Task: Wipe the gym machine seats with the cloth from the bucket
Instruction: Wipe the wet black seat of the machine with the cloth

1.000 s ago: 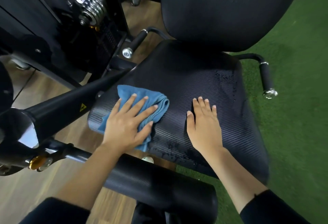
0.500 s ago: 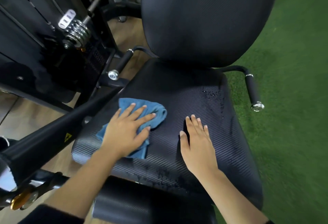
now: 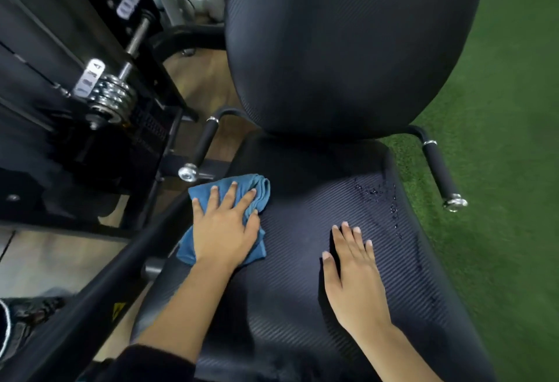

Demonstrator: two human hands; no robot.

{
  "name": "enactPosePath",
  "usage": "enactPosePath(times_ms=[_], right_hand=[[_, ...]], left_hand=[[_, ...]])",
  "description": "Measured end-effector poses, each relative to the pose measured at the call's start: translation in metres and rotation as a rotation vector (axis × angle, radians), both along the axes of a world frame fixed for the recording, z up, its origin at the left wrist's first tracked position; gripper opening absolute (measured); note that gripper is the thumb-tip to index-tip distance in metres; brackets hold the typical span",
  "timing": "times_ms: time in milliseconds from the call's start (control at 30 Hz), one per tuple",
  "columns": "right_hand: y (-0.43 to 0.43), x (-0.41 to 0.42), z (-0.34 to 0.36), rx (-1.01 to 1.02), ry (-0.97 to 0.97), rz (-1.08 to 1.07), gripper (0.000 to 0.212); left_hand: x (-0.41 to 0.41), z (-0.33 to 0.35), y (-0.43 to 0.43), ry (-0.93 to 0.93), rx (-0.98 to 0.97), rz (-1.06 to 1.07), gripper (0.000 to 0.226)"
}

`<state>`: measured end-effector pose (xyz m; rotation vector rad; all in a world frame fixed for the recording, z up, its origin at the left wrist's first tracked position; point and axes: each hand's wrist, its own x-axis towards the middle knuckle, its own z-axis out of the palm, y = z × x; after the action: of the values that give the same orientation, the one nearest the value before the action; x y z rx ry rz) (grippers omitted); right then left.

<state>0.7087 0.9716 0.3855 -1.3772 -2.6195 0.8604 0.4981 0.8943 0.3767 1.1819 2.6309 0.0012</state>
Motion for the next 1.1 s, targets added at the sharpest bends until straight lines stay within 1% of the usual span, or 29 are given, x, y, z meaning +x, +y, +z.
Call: enactPosePath(times_ms=[33, 100, 167, 233, 300, 367, 433, 467, 567, 633, 667, 700, 767, 833, 867, 900, 1000, 1033, 1100], right_hand=[[-0.002, -0.003, 0.000, 0.002, -0.007, -0.019, 0.060], [-0.006, -0.007, -0.002, 0.005, -0.024, -0.064, 0.063], [-0.008, -0.009, -0.004, 0.015, -0.047, -0.091, 0.065], [-0.008, -0.010, -0.004, 0.027, -0.054, -0.096, 0.071], [-0.008, -0.011, -0.004, 0.015, -0.053, -0.105, 0.074], [-0.007, -0.012, -0.004, -0.003, -0.055, -0.105, 0.075], [-0.006, -0.014, -0.006, -0.002, -0.098, -0.108, 0.072], [-0.006, -0.014, -0.007, -0.001, -0.141, -0.101, 0.068], [-0.005, -0.017, -0.008, 0.066, -0.186, -0.086, 0.056], [-0.004, -0.016, -0.011, 0.085, -0.160, -0.069, 0.055], [-0.001, -0.016, -0.011, 0.095, -0.144, -0.063, 0.055], [0.003, -0.018, -0.012, 0.112, -0.131, -0.056, 0.055], [0.012, -0.026, -0.013, 0.133, -0.131, -0.019, 0.055], [0.022, -0.036, -0.015, 0.151, -0.126, 0.014, 0.056], [0.028, -0.041, -0.016, 0.155, -0.118, 0.032, 0.057], [0.032, -0.046, -0.018, 0.154, -0.110, 0.049, 0.060], [0.043, -0.056, -0.023, 0.134, -0.096, 0.088, 0.064], [0.045, -0.057, -0.025, 0.138, -0.100, 0.089, 0.063], [0.047, -0.056, -0.027, 0.142, -0.108, 0.085, 0.061]], left_hand=[[-0.001, -0.002, 0.013, -0.001, -0.018, 0.013, 0.065], [0.002, -0.005, 0.027, 0.001, -0.032, -0.041, 0.063], [0.002, -0.009, 0.025, 0.019, 0.009, -0.146, 0.059], [-0.007, -0.011, 0.014, 0.024, 0.068, -0.192, 0.054], [-0.022, -0.013, 0.015, 0.009, 0.068, -0.148, 0.053], [-0.032, -0.016, 0.030, -0.012, 0.032, -0.059, 0.057], [-0.030, -0.018, 0.049, -0.025, 0.026, -0.003, 0.060], [-0.026, -0.019, 0.055, -0.026, 0.032, -0.011, 0.059], [-0.016, -0.021, 0.050, 0.019, 0.097, -0.167, 0.052], [-0.022, -0.020, 0.036, -0.004, 0.141, -0.283, 0.049], [-0.028, -0.020, 0.032, -0.022, 0.157, -0.294, 0.049], [-0.036, -0.021, 0.032, -0.039, 0.161, -0.258, 0.049], [-0.050, -0.023, 0.047, -0.080, 0.136, -0.092, 0.052], [-0.051, -0.027, 0.074, -0.110, 0.072, 0.053, 0.048], [-0.047, -0.029, 0.086, -0.100, 0.040, 0.040, 0.047], [-0.043, -0.032, 0.094, -0.082, 0.028, -0.026, 0.047], [-0.041, -0.036, 0.089, -0.077, 0.101, -0.291, 0.055], [-0.047, -0.038, 0.086, -0.086, 0.118, -0.311, 0.056], [-0.066, -0.043, 0.089, -0.088, 0.103, -0.223, 0.053]])
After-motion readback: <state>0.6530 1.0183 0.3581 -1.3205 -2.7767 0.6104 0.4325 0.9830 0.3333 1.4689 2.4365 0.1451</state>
